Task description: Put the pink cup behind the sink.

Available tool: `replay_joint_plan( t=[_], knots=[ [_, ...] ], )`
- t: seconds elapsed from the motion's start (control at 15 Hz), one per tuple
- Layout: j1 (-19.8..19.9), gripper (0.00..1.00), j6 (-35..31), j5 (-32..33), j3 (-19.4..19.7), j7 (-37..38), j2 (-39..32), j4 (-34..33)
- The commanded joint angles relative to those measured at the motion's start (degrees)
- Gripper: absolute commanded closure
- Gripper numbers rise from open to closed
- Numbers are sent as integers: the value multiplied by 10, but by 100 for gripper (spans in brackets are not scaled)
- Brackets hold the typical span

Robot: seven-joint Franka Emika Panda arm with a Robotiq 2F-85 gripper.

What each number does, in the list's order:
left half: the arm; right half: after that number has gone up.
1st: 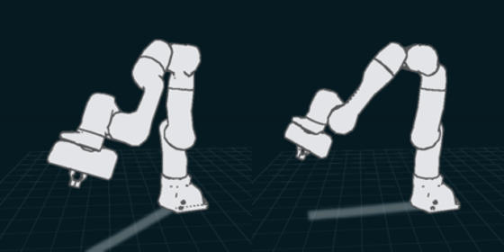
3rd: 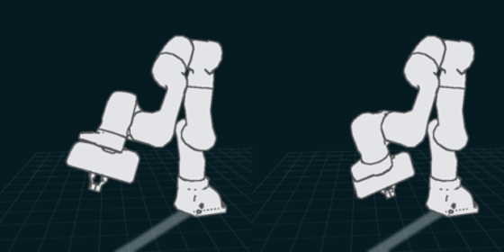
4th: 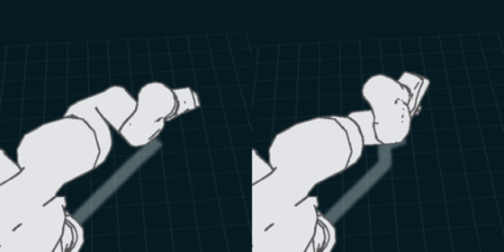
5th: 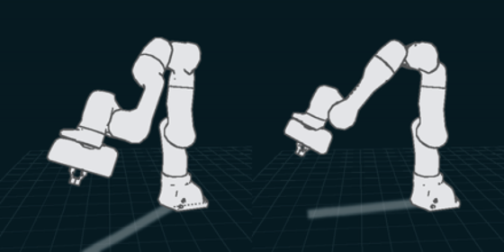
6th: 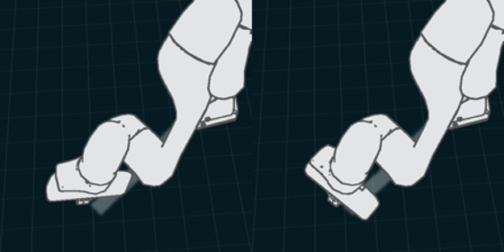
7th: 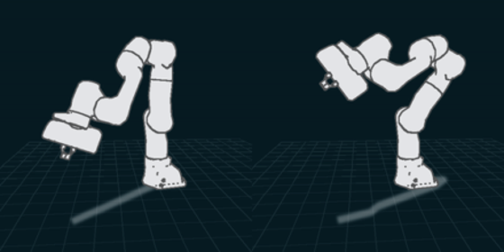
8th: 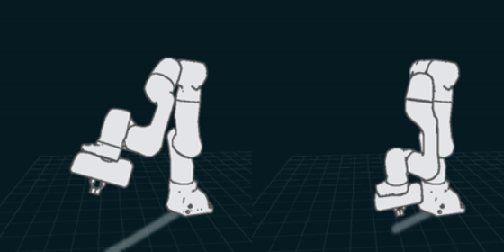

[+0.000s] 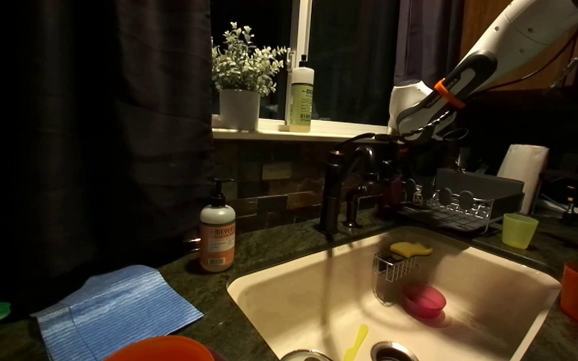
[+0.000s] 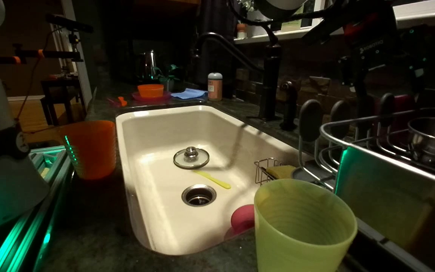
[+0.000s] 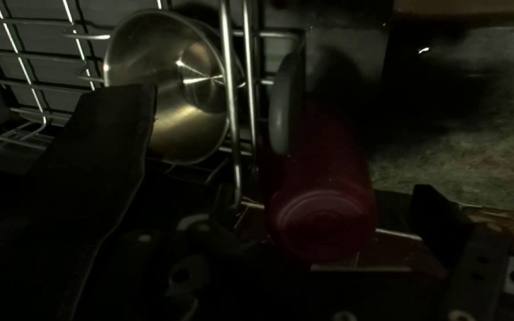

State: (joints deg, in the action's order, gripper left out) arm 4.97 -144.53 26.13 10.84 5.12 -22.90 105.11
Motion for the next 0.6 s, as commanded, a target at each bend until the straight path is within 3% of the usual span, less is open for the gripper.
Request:
replay_joint_plan(
  t=[0.0,0.53],
  knots=[
    [1,0,31,-33,-3,-16,-21,-29],
    [3,1,32,-52,-2,-27,-46,-55]
  ],
)
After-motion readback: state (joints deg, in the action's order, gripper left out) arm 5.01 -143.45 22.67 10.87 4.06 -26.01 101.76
